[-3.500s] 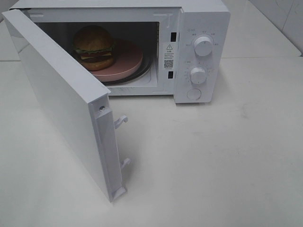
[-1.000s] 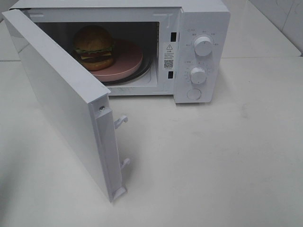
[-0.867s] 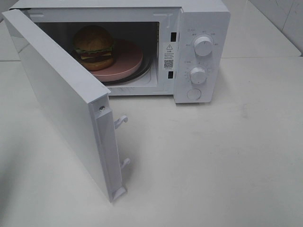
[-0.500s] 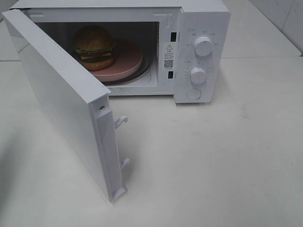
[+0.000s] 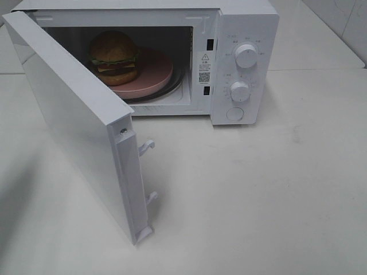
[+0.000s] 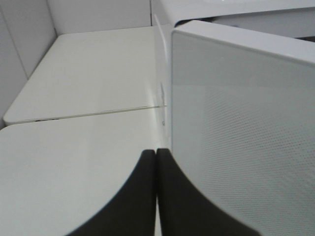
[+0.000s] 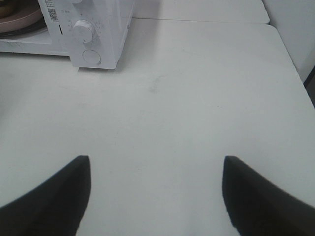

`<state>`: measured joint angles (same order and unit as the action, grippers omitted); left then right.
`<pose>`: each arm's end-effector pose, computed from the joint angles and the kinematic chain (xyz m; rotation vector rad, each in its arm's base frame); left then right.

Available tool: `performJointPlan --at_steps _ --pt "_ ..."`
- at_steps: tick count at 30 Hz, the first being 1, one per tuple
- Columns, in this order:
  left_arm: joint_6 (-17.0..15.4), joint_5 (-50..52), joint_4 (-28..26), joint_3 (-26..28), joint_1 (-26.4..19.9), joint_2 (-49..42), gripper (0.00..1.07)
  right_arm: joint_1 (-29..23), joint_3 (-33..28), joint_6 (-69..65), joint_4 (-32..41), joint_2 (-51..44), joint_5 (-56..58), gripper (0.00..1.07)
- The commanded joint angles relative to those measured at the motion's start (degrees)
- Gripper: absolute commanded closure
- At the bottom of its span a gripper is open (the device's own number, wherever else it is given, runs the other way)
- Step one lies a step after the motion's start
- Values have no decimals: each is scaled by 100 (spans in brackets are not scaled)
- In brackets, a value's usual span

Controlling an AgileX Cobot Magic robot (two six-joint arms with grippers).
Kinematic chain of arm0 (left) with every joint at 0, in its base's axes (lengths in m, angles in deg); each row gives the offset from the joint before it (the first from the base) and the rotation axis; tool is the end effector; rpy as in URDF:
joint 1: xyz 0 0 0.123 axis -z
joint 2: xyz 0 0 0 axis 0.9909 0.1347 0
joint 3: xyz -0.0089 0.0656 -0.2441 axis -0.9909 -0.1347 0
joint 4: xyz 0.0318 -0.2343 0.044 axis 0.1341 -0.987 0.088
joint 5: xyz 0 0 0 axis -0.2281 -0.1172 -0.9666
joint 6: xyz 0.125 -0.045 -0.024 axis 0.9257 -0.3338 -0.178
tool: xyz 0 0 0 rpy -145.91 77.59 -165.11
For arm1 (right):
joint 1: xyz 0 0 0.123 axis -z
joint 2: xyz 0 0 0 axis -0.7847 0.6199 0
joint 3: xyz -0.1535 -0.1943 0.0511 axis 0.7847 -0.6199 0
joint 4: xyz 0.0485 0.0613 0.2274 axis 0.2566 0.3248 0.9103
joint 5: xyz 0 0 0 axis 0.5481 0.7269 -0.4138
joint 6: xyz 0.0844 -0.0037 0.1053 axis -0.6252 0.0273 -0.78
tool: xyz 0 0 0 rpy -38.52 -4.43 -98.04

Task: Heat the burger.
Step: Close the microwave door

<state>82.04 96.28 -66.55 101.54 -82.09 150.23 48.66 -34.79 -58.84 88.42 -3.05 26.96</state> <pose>0.2570 -0.0126 0.1918 0.1255 1.7706 -0.0317 0.0597 0.0023 0.2589 0.0023 1.9842 0.0616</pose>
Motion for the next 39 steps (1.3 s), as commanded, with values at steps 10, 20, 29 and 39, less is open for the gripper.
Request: performJointPlan --at_steps 10,20,29,39 --pt "-773 1358 768 92 602 1054 107 40 -17 -40 6 -172 -34 35" --pt "-510 1432 -63 138 1392 1513 107 40 -17 -40 6 -172 -34 35" --pt "-92 1530 -796 338 2166 1868 107 40 -17 -40 6 -172 -34 35" --pt "418 1513 -1541 773 2922 2275 107 40 -17 -40 6 -172 -34 35"
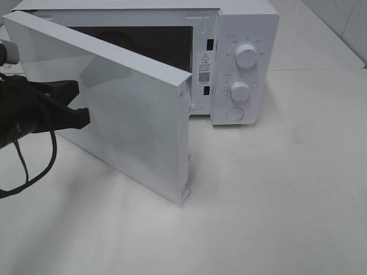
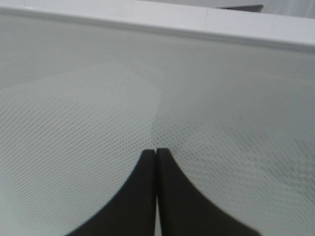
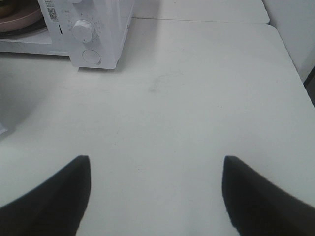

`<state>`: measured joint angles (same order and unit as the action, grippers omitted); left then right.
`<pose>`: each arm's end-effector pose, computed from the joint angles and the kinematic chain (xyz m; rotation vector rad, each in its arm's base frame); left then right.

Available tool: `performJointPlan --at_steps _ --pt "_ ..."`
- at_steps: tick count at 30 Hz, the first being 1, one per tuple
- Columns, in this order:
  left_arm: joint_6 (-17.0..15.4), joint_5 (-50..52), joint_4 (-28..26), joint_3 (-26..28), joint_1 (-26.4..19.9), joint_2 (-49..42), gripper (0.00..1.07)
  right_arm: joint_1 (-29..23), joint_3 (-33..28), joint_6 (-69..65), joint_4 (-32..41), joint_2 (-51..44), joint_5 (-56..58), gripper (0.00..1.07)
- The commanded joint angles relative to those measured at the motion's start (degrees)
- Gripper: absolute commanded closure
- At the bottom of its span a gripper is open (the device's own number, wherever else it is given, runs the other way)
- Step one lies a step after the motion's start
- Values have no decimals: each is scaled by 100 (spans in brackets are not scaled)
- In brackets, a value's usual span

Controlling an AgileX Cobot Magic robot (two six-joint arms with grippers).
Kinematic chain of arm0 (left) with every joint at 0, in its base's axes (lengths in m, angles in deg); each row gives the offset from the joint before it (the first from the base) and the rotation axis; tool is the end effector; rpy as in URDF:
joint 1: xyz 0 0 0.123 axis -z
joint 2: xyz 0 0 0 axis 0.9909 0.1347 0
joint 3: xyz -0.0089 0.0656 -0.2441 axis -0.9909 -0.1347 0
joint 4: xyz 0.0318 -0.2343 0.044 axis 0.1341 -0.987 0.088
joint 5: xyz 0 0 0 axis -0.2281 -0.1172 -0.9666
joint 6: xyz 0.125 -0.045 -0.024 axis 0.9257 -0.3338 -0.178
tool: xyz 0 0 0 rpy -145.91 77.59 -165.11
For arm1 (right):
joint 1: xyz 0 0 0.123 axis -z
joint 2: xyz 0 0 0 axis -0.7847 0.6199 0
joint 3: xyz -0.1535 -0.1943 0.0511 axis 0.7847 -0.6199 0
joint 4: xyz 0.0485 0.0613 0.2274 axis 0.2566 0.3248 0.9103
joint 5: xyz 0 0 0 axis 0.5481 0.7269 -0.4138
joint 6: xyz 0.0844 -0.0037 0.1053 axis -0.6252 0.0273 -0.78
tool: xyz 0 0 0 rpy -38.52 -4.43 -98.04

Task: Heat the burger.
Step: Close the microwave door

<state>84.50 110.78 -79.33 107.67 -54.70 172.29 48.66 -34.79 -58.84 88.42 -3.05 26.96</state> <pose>0.2734 -0.1363 0.1489 0.3396 1.7771 -0.3555 0.0597 0.0023 0.2589 0.0023 1.9842 0.0616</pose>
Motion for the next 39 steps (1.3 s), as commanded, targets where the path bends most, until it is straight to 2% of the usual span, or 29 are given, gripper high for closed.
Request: performJointPlan --at_steps 1,5,14,22,39 --pt "172 63 -332 258 292 143 107 40 -17 -40 6 -172 -34 35" --pt "172 57 -407 435 430 281 107 40 -17 -40 6 -172 -34 35" --pt "584 23 -1106 1071 963 773 107 40 -17 -40 6 -172 -34 35" --pt "630 -138 -1329 1518 1209 1094 107 40 -17 -40 6 -172 -34 35" --pt "647 -590 -1398 2492 1215 1604 107 40 -17 -63 6 -172 -34 35"
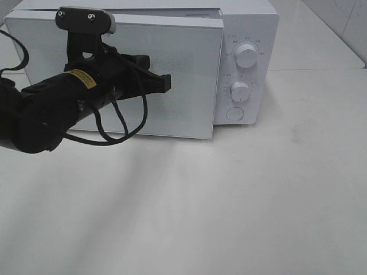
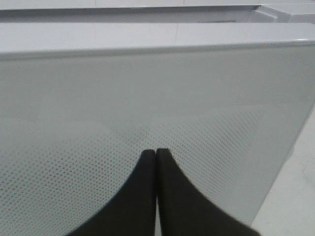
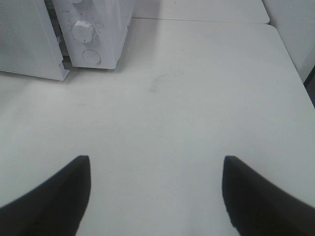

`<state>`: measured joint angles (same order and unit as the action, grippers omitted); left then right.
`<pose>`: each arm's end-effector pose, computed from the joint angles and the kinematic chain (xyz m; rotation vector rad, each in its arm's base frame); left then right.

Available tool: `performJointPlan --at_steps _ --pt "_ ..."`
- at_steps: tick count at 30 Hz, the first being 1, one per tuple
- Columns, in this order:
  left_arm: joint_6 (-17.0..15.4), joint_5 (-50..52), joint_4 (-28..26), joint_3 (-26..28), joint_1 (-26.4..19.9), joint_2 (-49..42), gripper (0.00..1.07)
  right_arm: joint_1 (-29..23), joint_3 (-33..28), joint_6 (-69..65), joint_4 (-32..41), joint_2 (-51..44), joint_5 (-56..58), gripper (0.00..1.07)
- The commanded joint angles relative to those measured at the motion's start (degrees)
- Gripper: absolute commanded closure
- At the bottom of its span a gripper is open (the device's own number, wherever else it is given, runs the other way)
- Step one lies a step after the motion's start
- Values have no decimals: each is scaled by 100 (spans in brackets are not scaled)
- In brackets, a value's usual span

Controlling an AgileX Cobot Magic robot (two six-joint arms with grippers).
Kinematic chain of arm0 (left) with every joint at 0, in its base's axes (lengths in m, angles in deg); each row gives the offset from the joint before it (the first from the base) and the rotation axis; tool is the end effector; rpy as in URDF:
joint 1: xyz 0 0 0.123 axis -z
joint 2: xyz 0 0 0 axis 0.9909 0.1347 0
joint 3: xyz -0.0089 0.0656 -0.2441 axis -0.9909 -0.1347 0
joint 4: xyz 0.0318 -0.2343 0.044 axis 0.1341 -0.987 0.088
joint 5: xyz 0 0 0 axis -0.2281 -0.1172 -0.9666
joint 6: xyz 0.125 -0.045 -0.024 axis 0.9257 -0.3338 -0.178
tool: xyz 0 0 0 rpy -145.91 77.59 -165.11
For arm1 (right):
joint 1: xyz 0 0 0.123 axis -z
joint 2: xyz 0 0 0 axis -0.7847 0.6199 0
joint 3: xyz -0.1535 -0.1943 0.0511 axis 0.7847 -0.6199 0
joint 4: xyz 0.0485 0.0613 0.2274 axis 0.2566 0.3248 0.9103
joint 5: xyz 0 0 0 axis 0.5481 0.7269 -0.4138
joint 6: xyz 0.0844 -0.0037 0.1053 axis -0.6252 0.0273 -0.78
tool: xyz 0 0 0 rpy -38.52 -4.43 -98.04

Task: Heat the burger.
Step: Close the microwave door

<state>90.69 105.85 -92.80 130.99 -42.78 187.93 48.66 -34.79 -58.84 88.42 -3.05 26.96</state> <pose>0.3214 -0.2311 0.1554 0.3430 1.7512 -0.4314 0.0597 0.0023 0.2589 0.0023 1.9842 0.0616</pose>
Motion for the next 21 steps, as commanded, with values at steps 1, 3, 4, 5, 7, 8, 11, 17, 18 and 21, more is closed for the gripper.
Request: performJointPlan --at_steps 1,3,4,5,7,8,11,17,18,21 --pt "40 -120 -63 275 23 115 107 40 -17 -63 6 -172 -34 35" --pt "57 -160 -80 344 23 160 107 40 -17 -57 6 -172 -34 35" --pt "143 -189 -132 476 23 252 107 40 -17 -57 6 -172 -34 35" --pt "166 -212 -183 544 23 309 107 40 -17 -57 6 -172 -34 35" --pt "218 -223 -304 688 23 390 107 40 -17 -57 6 -172 -34 35" --pt "218 -223 -304 688 23 390 107 40 -17 -57 6 -172 -34 35" --pt "286 -264 -464 917 23 527 107 40 -17 -57 6 -172 -34 35" --pt "286 -527 -464 1283 23 716 107 40 -17 -57 6 -172 -34 35" --pt "286 -561 -464 1392 23 814 107 40 -17 -57 6 -172 -34 35" --pt "286 -602 -476 1581 23 917 107 40 -17 -57 6 -172 -34 35"
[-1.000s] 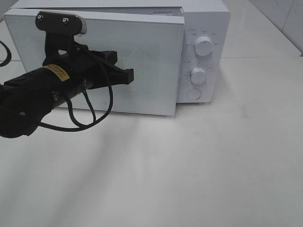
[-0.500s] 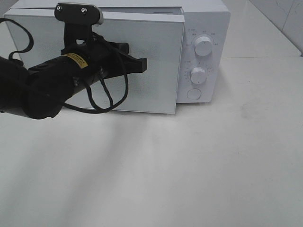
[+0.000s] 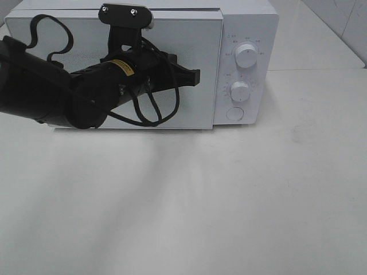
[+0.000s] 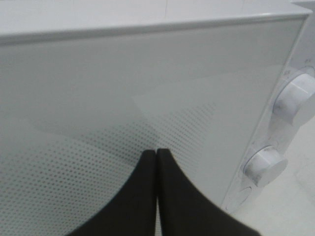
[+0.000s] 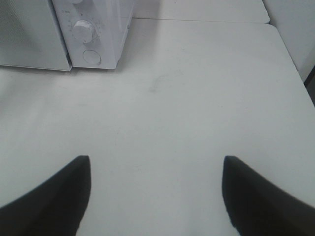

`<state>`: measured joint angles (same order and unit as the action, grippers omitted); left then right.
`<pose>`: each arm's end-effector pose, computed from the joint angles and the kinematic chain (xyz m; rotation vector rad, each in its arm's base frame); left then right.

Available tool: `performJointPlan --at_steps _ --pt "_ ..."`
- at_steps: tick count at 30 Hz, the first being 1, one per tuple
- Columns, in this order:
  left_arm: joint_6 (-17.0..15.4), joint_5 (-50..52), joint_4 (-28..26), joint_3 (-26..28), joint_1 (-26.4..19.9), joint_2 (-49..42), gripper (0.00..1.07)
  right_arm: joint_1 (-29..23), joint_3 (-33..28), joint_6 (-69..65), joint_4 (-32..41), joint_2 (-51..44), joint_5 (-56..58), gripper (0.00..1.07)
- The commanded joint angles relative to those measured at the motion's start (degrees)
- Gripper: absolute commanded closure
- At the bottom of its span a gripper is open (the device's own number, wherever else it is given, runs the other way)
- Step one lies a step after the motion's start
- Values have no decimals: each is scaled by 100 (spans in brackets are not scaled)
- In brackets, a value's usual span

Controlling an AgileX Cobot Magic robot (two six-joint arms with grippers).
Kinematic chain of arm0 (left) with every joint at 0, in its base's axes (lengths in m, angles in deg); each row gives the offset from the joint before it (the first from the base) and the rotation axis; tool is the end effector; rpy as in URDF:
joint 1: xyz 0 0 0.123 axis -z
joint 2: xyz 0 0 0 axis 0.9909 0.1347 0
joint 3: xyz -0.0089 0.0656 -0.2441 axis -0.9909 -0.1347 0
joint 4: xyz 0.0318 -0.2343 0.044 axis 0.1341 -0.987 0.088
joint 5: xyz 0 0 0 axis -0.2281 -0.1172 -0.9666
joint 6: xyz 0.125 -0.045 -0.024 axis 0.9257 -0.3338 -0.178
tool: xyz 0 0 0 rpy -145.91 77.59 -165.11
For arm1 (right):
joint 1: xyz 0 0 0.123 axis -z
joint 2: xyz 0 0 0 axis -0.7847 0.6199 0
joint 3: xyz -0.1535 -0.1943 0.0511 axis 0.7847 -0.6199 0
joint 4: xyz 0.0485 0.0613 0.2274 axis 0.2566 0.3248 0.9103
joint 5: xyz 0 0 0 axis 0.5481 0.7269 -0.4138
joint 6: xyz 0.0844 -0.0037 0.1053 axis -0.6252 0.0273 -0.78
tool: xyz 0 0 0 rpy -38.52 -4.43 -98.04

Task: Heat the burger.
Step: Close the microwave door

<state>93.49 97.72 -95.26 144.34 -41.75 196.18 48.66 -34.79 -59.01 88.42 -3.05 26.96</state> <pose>0.3511 -0.2675 0.1467 0.3743 1.8053 -0.4404 0.0597 0.0023 0.2589 0.0052 1.9842 0.0635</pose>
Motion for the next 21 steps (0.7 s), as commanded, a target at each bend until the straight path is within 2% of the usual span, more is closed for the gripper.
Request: performJointPlan --at_steps 1,6,10,16,21 --pt "6 212 -229 246 -80 92 107 40 -17 -40 6 -172 -34 35" --pt "34 155 -275 516 -86 235 107 40 -17 -40 6 -172 -34 35" --pt "258 69 -521 814 -109 395 107 40 -17 -46 6 -172 -34 35" --pt "292 -97 -504 877 -103 390 107 40 -17 -40 6 -172 -34 35" --pt "286 -1083 -413 871 69 195 107 40 -17 -40 6 -172 -34 35"
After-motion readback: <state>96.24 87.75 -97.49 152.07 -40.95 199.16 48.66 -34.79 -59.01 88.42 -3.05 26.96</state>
